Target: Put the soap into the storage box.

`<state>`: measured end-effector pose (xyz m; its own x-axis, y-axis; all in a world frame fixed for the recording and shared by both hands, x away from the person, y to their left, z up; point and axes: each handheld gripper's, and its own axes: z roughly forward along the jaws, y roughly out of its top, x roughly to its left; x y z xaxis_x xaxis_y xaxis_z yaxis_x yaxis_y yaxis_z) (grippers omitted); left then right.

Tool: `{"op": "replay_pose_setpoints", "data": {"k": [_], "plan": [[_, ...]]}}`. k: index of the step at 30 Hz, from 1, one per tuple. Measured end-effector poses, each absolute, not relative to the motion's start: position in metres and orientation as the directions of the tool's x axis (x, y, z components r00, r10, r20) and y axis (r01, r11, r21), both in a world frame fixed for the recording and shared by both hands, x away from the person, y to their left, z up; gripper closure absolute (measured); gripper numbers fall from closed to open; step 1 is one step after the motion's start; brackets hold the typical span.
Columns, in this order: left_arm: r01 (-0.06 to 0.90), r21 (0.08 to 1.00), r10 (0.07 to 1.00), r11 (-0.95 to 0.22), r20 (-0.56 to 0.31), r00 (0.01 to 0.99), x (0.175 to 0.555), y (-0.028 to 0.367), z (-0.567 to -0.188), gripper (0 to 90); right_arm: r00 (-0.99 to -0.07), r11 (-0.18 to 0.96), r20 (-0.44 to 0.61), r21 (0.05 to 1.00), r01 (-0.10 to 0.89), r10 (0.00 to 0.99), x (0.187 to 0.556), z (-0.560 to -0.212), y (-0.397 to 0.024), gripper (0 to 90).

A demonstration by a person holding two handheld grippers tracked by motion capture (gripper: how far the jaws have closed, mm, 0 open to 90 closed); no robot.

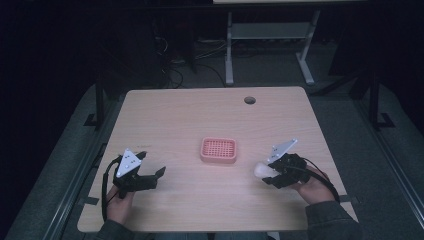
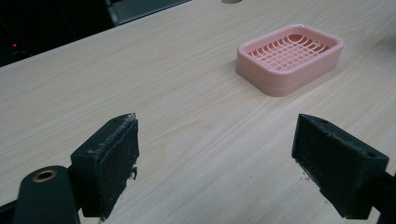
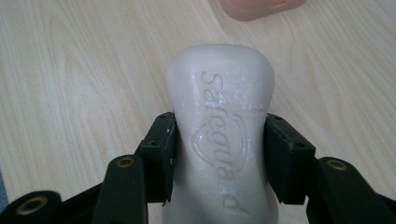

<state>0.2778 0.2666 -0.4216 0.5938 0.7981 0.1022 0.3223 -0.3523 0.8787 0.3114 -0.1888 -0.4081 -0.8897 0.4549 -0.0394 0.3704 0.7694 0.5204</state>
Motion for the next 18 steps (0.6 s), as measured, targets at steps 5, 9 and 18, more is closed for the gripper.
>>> {"op": "replay_pose_setpoints", "data": {"k": [5, 9, 18], "plan": [[0.32, 0.879, 0.798, -0.354, 0.105, 0.594, 0.278, 0.267, -0.421, 14.6, -0.891, 0.768, -0.038, 0.524, 0.368, 0.453, 0.315, -0.405, -0.186, 49.0], [0.323, 0.879, 0.799, -0.351, 0.102, 0.593, 0.278, 0.267, -0.421, 14.6, -0.89, 0.759, -0.039, 0.54, 0.364, 0.455, 0.318, -0.4, -0.186, 49.0], [0.322, 0.879, 0.799, -0.352, 0.103, 0.593, 0.278, 0.267, -0.421, 14.6, -0.898, 0.773, -0.047, 0.53, 0.349, 0.438, 0.329, -0.389, -0.178, 49.0]]}}
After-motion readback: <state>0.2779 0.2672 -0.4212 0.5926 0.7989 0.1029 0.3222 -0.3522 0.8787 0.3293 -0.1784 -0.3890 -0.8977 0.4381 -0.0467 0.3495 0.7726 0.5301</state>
